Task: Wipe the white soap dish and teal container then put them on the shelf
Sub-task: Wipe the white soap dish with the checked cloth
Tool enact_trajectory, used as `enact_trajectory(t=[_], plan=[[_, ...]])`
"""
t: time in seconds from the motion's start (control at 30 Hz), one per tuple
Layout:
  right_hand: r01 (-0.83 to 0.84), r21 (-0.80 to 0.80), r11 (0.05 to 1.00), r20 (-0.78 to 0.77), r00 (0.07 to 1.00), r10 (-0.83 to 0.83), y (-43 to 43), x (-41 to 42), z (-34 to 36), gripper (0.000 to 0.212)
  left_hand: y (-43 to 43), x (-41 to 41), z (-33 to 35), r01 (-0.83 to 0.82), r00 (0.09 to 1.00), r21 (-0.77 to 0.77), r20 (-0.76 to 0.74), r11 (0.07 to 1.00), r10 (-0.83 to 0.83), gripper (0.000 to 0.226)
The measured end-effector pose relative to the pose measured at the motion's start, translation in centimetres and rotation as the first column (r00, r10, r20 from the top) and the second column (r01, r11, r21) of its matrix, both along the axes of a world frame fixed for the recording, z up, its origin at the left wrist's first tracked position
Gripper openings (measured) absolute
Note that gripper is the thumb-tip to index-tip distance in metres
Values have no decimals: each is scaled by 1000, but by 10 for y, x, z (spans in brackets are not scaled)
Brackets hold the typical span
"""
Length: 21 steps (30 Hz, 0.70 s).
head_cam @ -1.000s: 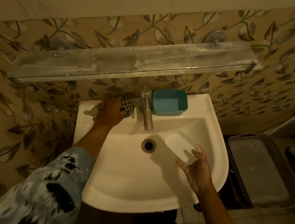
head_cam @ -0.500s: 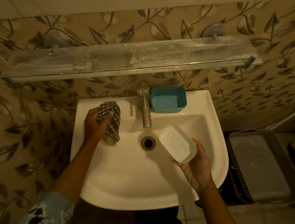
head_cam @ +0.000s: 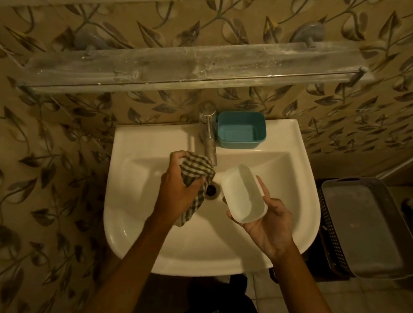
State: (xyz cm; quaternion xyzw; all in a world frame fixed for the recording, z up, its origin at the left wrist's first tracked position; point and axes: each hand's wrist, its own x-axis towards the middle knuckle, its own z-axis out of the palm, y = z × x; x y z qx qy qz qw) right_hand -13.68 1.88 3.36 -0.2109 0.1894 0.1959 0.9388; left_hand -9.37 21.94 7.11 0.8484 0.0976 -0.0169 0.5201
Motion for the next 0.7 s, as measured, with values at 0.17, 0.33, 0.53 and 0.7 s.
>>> enact_trajectory(t=[0.17, 0.33, 0.53, 0.7], plan=[[-104, -39, 994, 35, 994, 105, 2, -6, 4, 69, -36, -15, 0, 299, 941, 196, 100, 934, -322, 50], [-71, -76, 995, -48, 997, 68, -2, -13, 2, 53, -65, -48, -13, 418, 872, 340, 108, 842, -477, 42], [-140, -112, 984, -138, 983, 124, -11, -23, -2, 45, -74, -71, -7, 565, 774, 268, 156, 781, -613, 42], [-159, -82, 984, -138, 979, 147, -13, -30, -2, 49, -64, -71, -8, 693, 635, 309, 168, 652, -754, 38]])
